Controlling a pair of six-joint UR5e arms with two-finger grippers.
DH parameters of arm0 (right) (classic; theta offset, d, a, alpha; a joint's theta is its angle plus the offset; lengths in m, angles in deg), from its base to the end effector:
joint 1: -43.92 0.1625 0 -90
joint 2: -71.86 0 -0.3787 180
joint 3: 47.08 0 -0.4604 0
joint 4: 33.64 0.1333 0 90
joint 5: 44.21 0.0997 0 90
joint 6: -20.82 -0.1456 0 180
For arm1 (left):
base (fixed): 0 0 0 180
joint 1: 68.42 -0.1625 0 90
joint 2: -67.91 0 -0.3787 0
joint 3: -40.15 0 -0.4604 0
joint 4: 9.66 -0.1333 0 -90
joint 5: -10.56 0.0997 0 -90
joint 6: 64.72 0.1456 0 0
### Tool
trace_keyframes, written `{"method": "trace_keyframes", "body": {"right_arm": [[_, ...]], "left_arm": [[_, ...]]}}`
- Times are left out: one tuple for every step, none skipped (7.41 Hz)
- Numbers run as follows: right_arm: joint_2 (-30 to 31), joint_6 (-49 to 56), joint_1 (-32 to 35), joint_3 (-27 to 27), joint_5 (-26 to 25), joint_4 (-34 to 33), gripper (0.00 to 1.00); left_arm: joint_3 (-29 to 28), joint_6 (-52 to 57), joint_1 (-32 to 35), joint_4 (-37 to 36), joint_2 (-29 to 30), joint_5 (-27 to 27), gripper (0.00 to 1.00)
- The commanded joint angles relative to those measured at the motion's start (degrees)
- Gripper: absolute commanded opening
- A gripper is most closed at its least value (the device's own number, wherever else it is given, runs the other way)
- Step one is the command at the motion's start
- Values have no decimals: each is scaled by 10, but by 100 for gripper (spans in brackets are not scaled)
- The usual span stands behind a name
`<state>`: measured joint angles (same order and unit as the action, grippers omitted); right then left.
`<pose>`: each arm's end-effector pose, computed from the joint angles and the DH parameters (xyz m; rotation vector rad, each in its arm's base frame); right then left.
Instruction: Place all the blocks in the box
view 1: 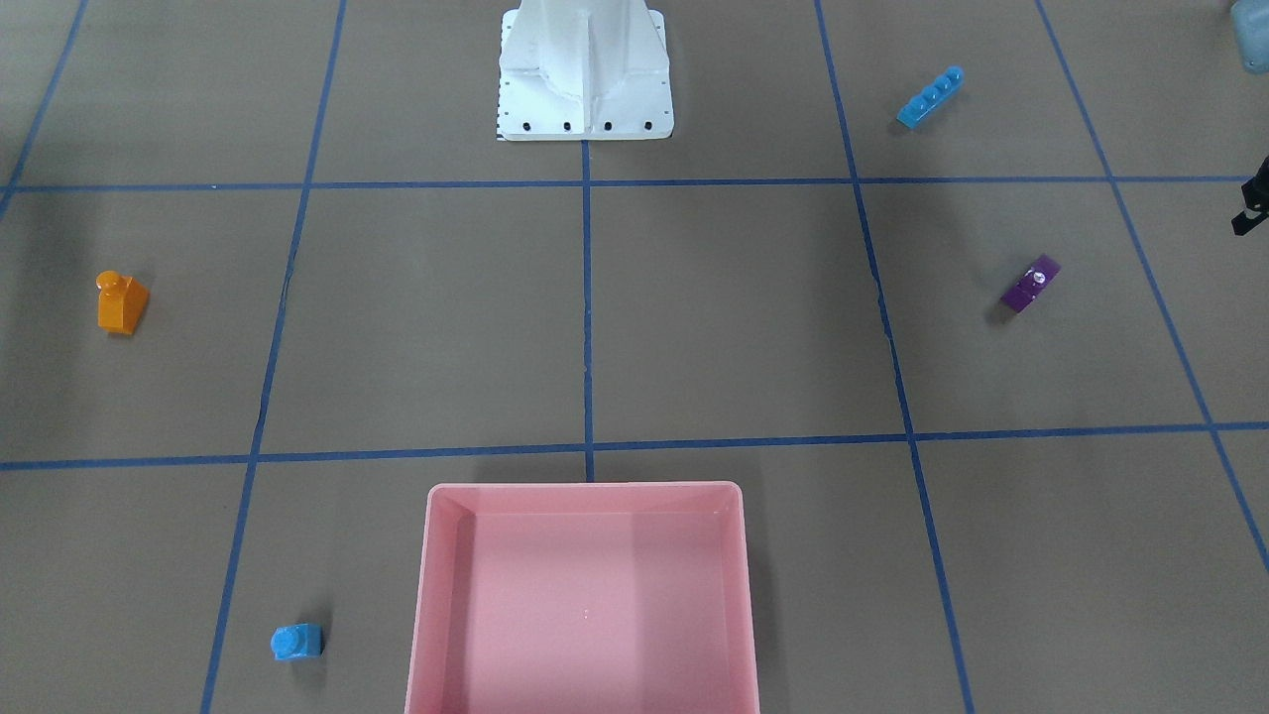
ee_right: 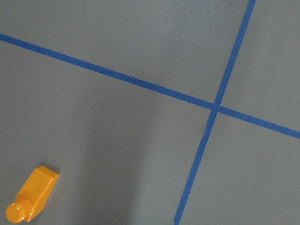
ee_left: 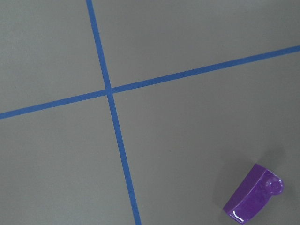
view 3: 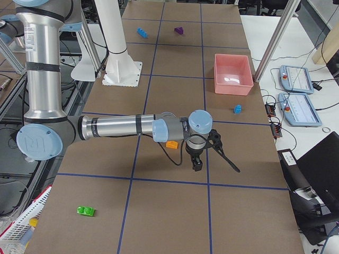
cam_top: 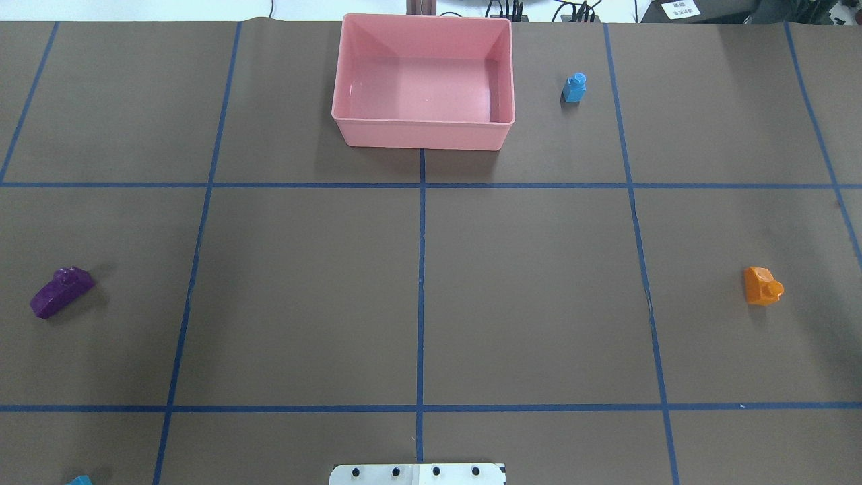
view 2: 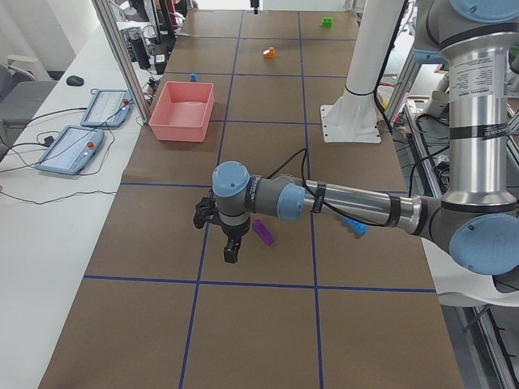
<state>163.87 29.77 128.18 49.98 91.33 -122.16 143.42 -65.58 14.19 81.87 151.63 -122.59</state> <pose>-0.0264 -0.5561 0.5904 0.1306 -0.7935 -0.2878 0.0347 -0.5298 0.5732 0.0873 0.7607 0.1643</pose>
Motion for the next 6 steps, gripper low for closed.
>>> {"method": "trace_keyframes", "body": {"right_arm": [[11,3,-1,8,5,3,100],[21,3,0,8,7,5,100],[21,3,-1,8,6,6,100],[22,1,-1,6,7,5,100],[23,0,-1,6,9,5,100],[23,-2,-1,4,10,4,100]], "left_arm": [[5,-1,1,2,1,0,100],[8,-2,1,1,0,-7,100],[8,-3,2,0,-2,-26,100],[1,-1,1,6,0,-29,100],[22,-1,2,6,-6,-31,100],[14,1,-5,15,-6,-31,100]]}}
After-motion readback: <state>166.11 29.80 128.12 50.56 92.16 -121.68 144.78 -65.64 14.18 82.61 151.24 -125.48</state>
